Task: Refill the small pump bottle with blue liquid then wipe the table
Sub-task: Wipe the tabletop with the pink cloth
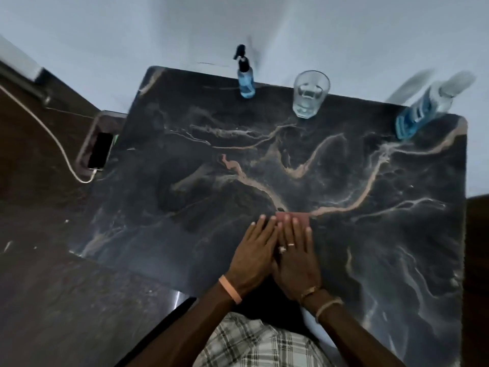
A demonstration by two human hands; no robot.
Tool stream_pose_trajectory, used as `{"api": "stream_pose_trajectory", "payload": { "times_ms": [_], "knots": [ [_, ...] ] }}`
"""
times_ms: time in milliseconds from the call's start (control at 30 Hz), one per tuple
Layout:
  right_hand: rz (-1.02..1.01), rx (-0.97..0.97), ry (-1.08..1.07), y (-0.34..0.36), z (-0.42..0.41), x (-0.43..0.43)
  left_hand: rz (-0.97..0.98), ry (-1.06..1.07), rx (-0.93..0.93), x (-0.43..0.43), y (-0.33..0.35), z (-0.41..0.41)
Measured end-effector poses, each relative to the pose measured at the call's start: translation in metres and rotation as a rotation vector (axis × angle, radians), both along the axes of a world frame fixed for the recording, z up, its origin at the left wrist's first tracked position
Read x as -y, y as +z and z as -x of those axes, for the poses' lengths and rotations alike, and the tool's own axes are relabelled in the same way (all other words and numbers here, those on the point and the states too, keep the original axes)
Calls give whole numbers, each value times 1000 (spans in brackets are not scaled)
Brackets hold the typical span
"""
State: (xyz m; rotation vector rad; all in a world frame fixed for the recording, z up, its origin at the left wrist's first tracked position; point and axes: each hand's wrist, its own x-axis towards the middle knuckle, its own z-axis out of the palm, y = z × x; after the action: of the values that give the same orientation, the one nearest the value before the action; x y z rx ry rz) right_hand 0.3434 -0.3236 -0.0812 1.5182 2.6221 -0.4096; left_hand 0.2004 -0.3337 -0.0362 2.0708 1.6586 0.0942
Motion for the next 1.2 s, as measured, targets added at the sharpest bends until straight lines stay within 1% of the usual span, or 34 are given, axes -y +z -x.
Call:
{"api": "stream_pose_trajectory", "payload": {
  "times_ms": [100,133,167,233,300,367,467,600,667,700,733,767,833,867,900,933,1000,1033,1100,1133,1200],
  "knots": [
    [-15,-39,317,3,46,-37,-3,201,-46,12,-3,50],
    [-18,-12,399,6,59,-55,-15,251,-58,12,-5,64],
    [-19,13,437,6,75,-72,-16,292,-72,12,-8,78],
    [-7,60,346,6,107,-89,20,294,-88,8,-12,95],
    [37,83,218,7,126,-73,48,263,-49,3,-10,105],
    [28,68,244,5,133,-53,18,284,-10,-2,-8,120],
    [16,30,410,3,152,-59,-16,382,-12,-4,-5,154],
    [8,-5,778,1,240,-94,-38,473,32,-24,-4,210],
    [-60,48,862,-2,285,-119,-35,517,42,-39,-3,240],
    [-99,106,842,-3,302,-132,-53,532,26,-47,-4,256],
    [-131,144,770,-5,313,-145,-78,543,9,-56,-6,271],
    [-126,152,642,-8,318,-155,-86,551,-1,-65,-7,283],
    [-65,70,293,-8,315,-152,-79,526,-10,-82,-9,295],
    [-33,30,178,-6,310,-139,-86,486,-10,-86,-11,299],
    [-8,3,136,-5,302,-120,-100,432,-3,-90,-13,300],
    [2,-11,168,-5,293,-99,-112,368,-4,-92,-14,299],
    [3,-6,362,-7,281,-88,-129,276,-3,-95,-16,298],
    [17,-3,468,-8,283,-104,-129,267,17,-98,-17,299],
    [-2,51,608,-8,300,-159,-131,348,87,-112,-20,303],
    [-60,76,622,-8,312,-191,-136,417,109,-121,-20,306],
    [-100,104,500,-8,334,-257,-154,498,115,-143,-20,313]
  ]
}}
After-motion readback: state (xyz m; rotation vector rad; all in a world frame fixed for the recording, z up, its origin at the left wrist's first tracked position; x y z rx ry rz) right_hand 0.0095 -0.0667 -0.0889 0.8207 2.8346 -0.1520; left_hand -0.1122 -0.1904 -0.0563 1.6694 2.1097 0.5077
